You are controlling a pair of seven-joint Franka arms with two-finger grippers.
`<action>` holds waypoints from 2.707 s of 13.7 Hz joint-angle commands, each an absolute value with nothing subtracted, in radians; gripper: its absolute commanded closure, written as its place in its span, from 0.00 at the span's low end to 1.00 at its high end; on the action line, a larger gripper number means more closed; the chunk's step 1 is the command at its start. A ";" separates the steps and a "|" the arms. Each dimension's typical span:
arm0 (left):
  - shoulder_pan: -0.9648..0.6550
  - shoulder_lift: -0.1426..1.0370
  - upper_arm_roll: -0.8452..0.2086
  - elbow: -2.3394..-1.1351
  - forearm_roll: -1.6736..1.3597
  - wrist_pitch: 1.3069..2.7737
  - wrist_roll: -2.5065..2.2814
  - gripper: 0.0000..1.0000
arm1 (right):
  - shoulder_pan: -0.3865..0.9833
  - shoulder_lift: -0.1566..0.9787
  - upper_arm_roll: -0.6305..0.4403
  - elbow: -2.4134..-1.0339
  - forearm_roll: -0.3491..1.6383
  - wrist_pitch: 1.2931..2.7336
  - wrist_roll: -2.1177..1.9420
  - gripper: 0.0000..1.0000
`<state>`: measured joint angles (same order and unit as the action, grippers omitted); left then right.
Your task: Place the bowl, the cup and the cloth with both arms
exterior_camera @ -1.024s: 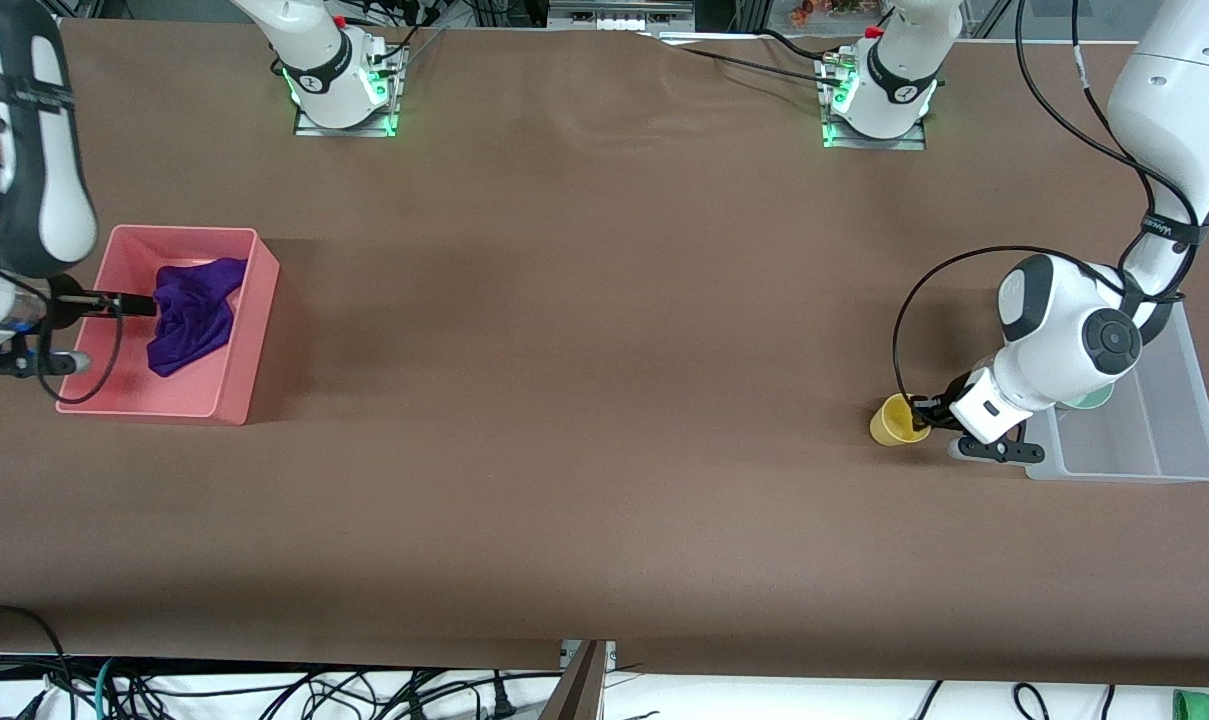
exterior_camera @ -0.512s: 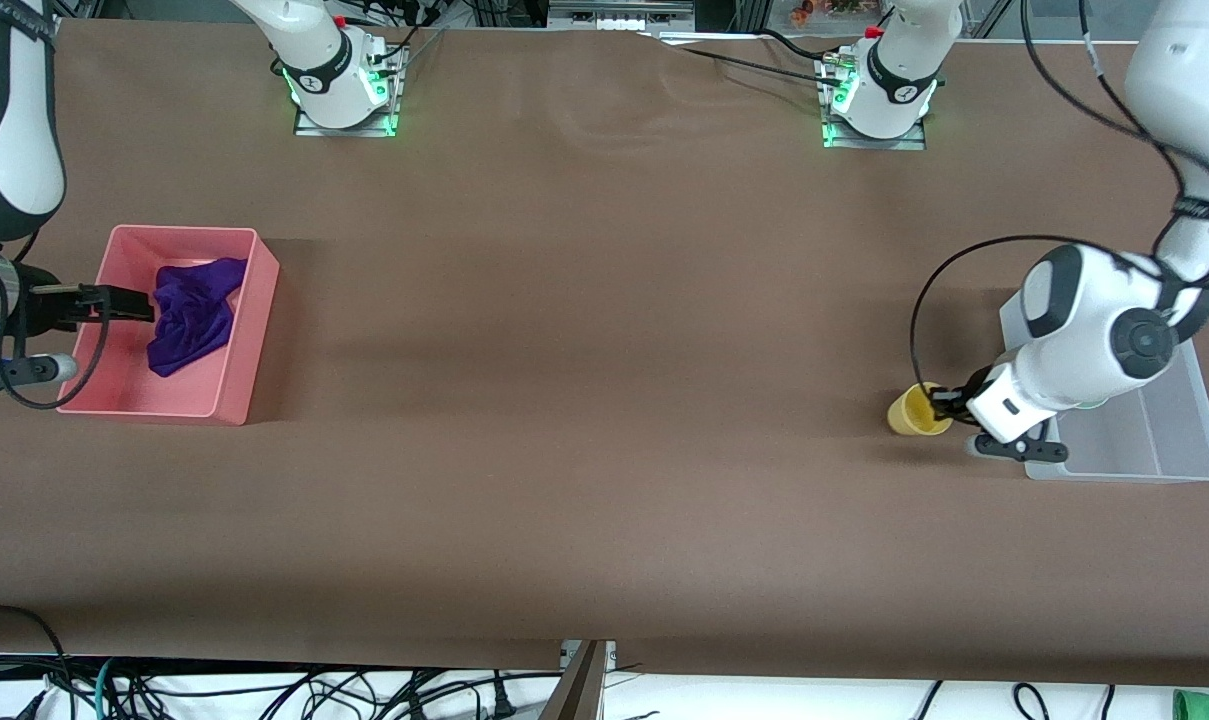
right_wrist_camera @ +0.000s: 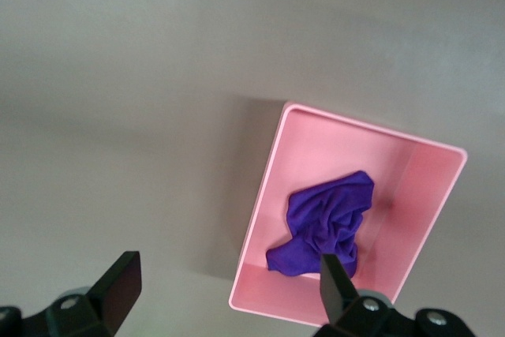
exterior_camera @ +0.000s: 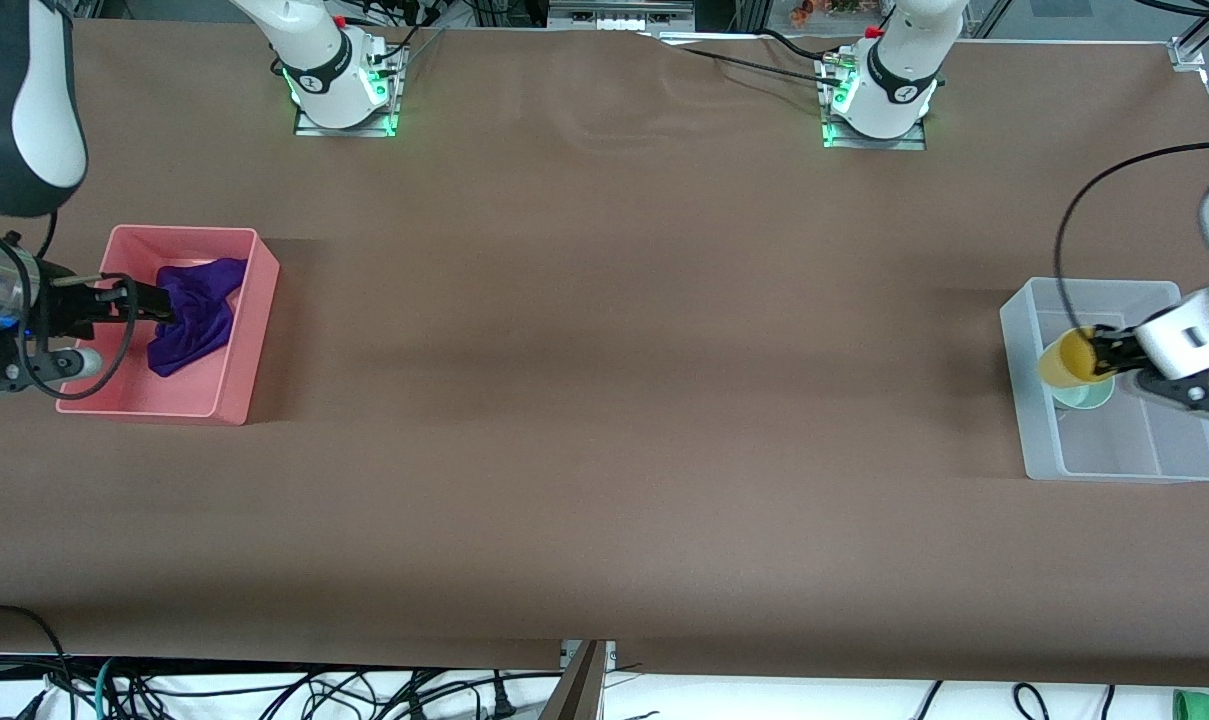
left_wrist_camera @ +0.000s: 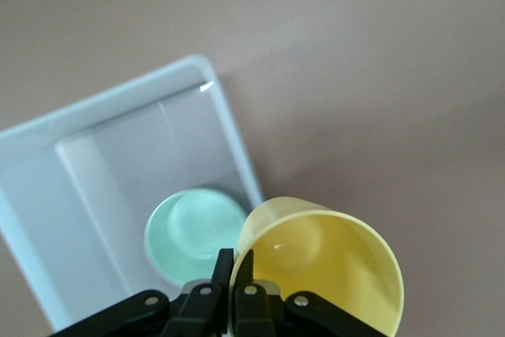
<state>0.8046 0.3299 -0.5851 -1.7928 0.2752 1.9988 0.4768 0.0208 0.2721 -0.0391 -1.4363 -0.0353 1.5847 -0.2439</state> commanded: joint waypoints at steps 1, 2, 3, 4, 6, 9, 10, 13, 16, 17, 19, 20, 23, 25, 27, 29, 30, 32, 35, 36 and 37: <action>0.874 0.377 -0.595 -1.816 0.298 2.055 0.573 1.00 | 0.012 0.160 -0.029 -1.445 -0.015 1.580 -0.256 0.00; 0.902 0.420 -0.595 -1.822 0.298 2.095 0.596 1.00 | 0.009 0.141 -0.029 -1.447 -0.017 1.586 -0.258 0.00; 0.914 0.448 -0.594 -1.824 0.298 2.124 0.619 1.00 | 0.006 0.130 -0.032 -1.447 -0.017 1.586 -0.258 0.00; 0.919 0.478 -0.588 -1.824 0.299 2.143 0.639 1.00 | 0.005 0.108 -0.032 -1.453 -0.018 1.579 -0.258 0.00; 0.949 0.526 -0.588 -1.824 0.336 2.186 0.669 1.00 | 0.005 0.083 -0.029 -1.483 -0.031 1.580 -0.256 0.00; 0.951 0.564 -0.583 -1.832 0.353 2.247 0.670 1.00 | 0.003 0.066 -0.022 -1.499 -0.026 1.571 -0.224 0.00; 0.951 0.574 -0.578 -1.830 0.366 2.261 0.669 1.00 | -0.001 0.052 -0.002 -1.509 -0.025 1.569 -0.174 0.00; 0.951 0.571 -0.580 -1.825 0.380 2.257 0.669 0.00 | -0.002 0.038 0.041 -1.514 -0.026 1.548 -0.062 0.00; 0.945 0.517 -0.604 -1.806 0.361 2.171 0.652 0.00 | -0.005 0.034 0.084 -1.517 -0.028 1.522 0.006 0.00; 0.942 0.499 -0.639 -1.787 0.344 2.111 0.632 0.00 | -0.005 0.035 0.089 -1.517 -0.028 1.513 0.026 0.00; 0.940 0.477 -0.704 -1.718 0.316 1.967 0.566 0.00 | -0.003 0.047 0.087 -1.508 -0.032 1.503 0.037 0.00; 0.937 0.476 -0.748 -1.676 0.316 1.886 0.513 0.00 | -0.003 0.063 0.081 -1.496 -0.032 1.496 0.034 0.00; 0.939 0.476 -0.883 -1.631 0.319 1.757 0.327 0.00 | -0.002 0.069 0.080 -1.483 -0.035 1.489 0.035 0.00; 0.939 0.474 -0.963 -1.629 0.318 1.729 0.220 0.00 | -0.002 0.069 0.081 -1.483 -0.034 1.489 0.035 0.00; 0.939 0.466 -1.040 -1.629 0.318 1.704 0.131 0.00 | -0.002 0.069 0.081 -1.483 -0.034 1.489 0.035 0.00; 0.919 0.436 -1.093 -1.629 0.316 1.698 0.097 0.00 | -0.002 0.069 0.081 -1.483 -0.035 1.491 0.037 0.00; 0.905 0.401 -1.103 -1.628 0.313 1.686 0.077 0.00 | -0.002 0.069 0.081 -1.483 -0.034 1.490 0.037 0.00; 0.794 0.341 -1.007 -1.618 0.252 1.683 0.054 0.00 | -0.002 0.069 0.080 -1.483 -0.035 1.491 0.037 0.00; 0.547 0.240 -0.724 -1.571 0.113 1.677 0.045 0.00 | -0.002 0.071 0.081 -1.483 -0.035 1.493 0.037 0.00; 0.441 0.194 -0.600 -1.575 0.062 1.661 0.044 0.00 | -0.002 0.069 0.080 -1.483 -0.035 1.494 0.035 0.00; 0.329 0.157 -0.475 -1.585 0.026 1.648 0.043 0.00 | -0.002 0.069 0.081 -1.483 -0.037 1.494 0.035 0.00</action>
<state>0.5085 0.2505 -0.6817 -1.5822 0.0987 1.6882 0.0459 0.0057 0.0708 0.0732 -1.4930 -0.0338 1.5055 0.0264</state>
